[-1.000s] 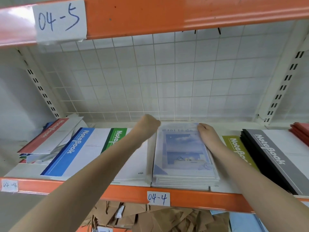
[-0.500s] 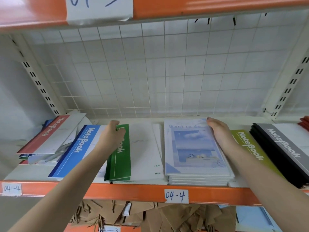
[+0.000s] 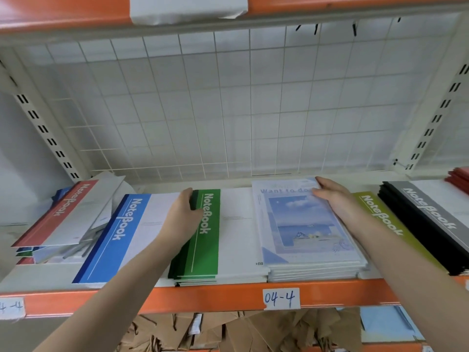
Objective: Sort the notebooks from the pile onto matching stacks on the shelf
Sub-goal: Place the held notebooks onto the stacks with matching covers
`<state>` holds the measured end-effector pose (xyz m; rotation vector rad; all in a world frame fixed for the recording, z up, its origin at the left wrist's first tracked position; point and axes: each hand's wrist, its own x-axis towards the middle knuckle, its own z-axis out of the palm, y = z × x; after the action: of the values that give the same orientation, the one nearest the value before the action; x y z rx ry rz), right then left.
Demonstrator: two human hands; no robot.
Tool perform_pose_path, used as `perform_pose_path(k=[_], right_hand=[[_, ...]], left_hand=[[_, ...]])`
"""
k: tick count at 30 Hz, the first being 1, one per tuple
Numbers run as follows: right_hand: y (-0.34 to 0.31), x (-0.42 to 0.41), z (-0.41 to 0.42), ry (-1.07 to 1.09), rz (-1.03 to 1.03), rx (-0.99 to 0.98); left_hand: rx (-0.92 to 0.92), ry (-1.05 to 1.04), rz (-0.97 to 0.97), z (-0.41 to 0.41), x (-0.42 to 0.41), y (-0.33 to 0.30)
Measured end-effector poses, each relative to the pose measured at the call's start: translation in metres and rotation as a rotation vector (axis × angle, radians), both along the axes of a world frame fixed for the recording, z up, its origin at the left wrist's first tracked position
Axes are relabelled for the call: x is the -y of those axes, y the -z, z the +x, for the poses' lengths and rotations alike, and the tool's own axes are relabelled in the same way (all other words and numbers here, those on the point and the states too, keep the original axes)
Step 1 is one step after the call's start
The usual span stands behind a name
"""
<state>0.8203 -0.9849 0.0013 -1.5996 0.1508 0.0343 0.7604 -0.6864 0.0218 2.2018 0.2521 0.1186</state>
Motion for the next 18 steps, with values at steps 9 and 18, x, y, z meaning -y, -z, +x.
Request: perform_pose_path(k=[9, 18], right_hand=[[-0.004, 0.005, -0.001, -0.084, -0.05, 0.015], [-0.023, -0.021, 0.019, -0.053, -1.008, 0.143]], left_hand=[[0.066, 0.01, -0.042, -0.008, -0.018, -0.007], [0.409, 0.628, 0.846, -0.083, -0.027, 0.017]])
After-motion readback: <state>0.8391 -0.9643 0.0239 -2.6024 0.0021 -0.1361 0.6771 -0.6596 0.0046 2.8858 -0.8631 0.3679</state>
